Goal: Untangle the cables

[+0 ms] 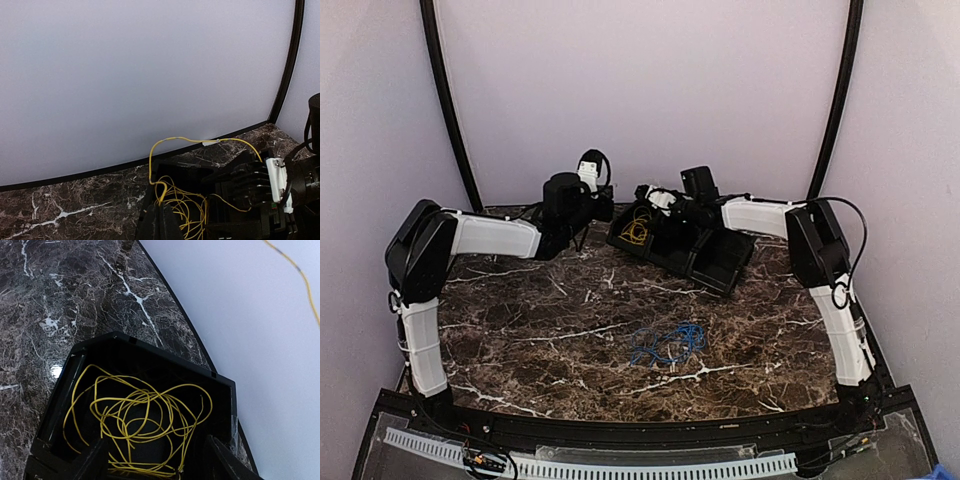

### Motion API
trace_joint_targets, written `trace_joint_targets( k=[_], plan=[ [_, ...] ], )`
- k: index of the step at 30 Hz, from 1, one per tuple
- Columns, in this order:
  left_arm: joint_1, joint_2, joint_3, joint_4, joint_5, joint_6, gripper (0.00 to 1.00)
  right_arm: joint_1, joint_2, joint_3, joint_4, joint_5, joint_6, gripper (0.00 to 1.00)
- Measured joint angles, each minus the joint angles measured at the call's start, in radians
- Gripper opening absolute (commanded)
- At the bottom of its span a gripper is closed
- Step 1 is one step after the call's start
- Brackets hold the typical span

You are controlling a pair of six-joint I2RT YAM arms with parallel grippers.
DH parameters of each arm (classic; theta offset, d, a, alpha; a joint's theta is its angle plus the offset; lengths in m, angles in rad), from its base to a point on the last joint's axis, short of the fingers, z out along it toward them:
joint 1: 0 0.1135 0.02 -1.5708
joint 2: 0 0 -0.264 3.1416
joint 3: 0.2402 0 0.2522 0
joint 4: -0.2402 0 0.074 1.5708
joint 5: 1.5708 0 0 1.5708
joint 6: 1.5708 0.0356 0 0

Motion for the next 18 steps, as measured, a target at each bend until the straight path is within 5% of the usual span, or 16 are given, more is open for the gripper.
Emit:
trace_joint_targets(
  k=[7, 18],
  plan=[
    [0.003, 0.019, 0.011, -0.033, -0.056, -0.005, 0.0, -0.008, -0.078, -0.039, -0.098, 0.008, 0.02, 0.83],
    [0.046, 0.019, 0.012, -0.07, -0.09, -0.015, 0.0, -0.027, -0.225, -0.101, -0.194, -0.083, 0.074, 0.87]
  ],
)
